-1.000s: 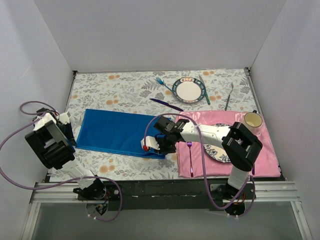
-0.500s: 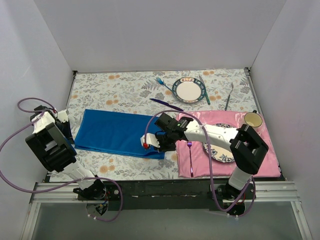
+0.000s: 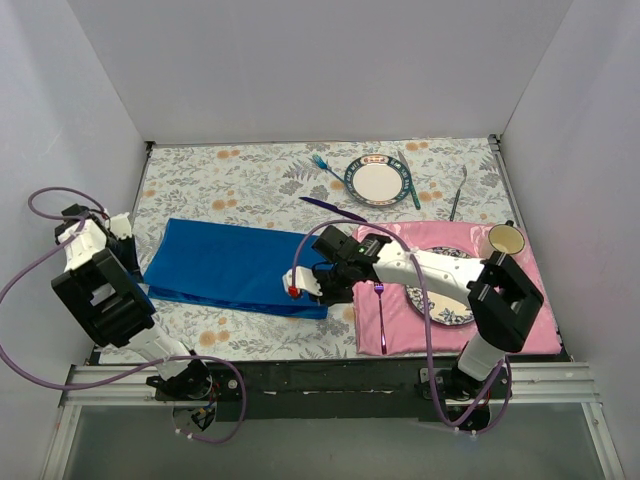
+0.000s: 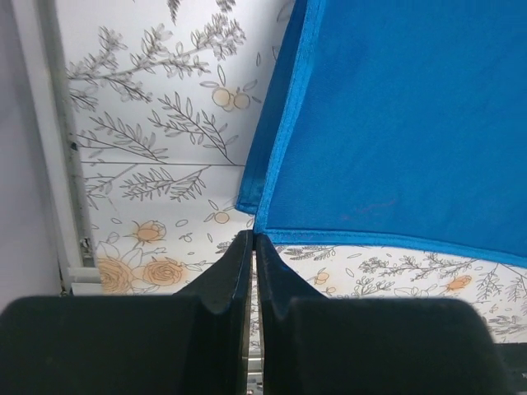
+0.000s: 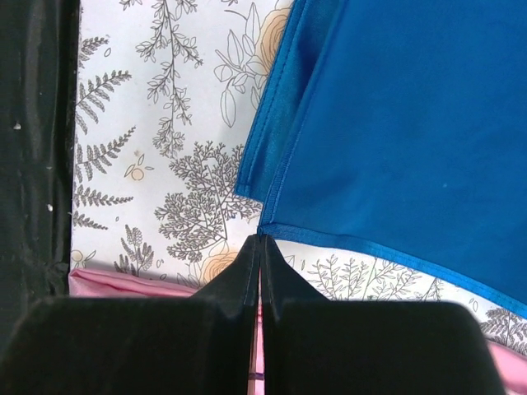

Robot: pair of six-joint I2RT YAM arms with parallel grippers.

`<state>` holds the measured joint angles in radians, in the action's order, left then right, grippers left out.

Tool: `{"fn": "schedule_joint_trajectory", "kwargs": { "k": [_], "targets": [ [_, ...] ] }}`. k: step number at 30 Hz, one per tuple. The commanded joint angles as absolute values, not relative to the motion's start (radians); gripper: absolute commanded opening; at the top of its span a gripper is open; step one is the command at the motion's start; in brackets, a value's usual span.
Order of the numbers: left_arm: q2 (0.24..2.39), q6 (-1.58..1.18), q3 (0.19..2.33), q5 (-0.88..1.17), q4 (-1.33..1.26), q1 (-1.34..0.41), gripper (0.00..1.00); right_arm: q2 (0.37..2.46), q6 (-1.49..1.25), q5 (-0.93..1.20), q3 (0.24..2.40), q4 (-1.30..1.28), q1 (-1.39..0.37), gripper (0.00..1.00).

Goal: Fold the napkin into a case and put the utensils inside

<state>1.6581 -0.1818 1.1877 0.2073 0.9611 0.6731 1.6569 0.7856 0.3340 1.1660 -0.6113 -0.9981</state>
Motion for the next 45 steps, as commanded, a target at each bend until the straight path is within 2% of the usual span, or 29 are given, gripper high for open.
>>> {"fn": "schedule_joint_trajectory", "kwargs": {
  "k": [1,15,16,17,18,20,21,23,25,26,27,31,36,45],
  "targets": [
    [1.594,-0.176,1.269,0.232,0.991,0.678,0.00,1.592,0.781,0.365,1.144,-0.629,-0.999,0.01],
    [1.595,-0.179,1.149,0.215,0.947,0.678,0.00,1.657,0.787,0.387,1.124,-0.603,-1.000,0.01],
    [1.597,-0.181,1.132,0.204,0.933,0.678,0.00,1.672,0.788,0.390,1.129,-0.612,-1.002,0.05],
    [1.598,-0.184,1.128,0.198,0.925,0.678,0.14,1.675,0.785,0.390,1.140,-0.615,-1.000,0.14],
    [1.601,-0.183,1.124,0.196,0.923,0.677,0.21,1.680,0.787,0.394,1.144,-0.621,-1.000,0.35],
    [1.598,-0.189,1.137,0.212,0.934,0.678,0.34,1.674,0.787,0.402,1.164,-0.644,-0.999,0.53],
    [1.589,-0.192,1.144,0.216,0.940,0.678,0.41,1.666,0.778,0.408,1.173,-0.652,-1.000,0.65],
    [1.579,-0.193,1.178,0.250,0.962,0.680,0.44,1.643,0.766,0.414,1.195,-0.673,-1.000,0.65],
    [1.554,-0.196,1.196,0.279,0.971,0.678,0.46,1.631,0.739,0.425,1.224,-0.676,-0.988,0.59],
    [1.546,-0.192,1.203,0.319,0.989,0.678,0.46,1.634,0.730,0.431,1.233,-0.672,-0.983,0.55],
    [1.537,-0.198,1.200,0.336,0.988,0.675,0.46,1.637,0.721,0.443,1.239,-0.666,-0.971,0.44],
    [1.517,-0.215,1.138,0.409,1.000,0.649,0.41,1.735,0.690,0.453,1.304,-0.663,-0.960,0.29],
    [1.514,-0.262,1.036,0.410,0.939,0.632,0.31,1.828,0.699,0.420,1.339,-0.641,-0.943,0.27],
    [1.594,-0.334,0.991,0.335,0.835,0.584,0.31,1.936,0.718,0.471,1.335,-0.667,-0.936,0.25]
  ]
}}
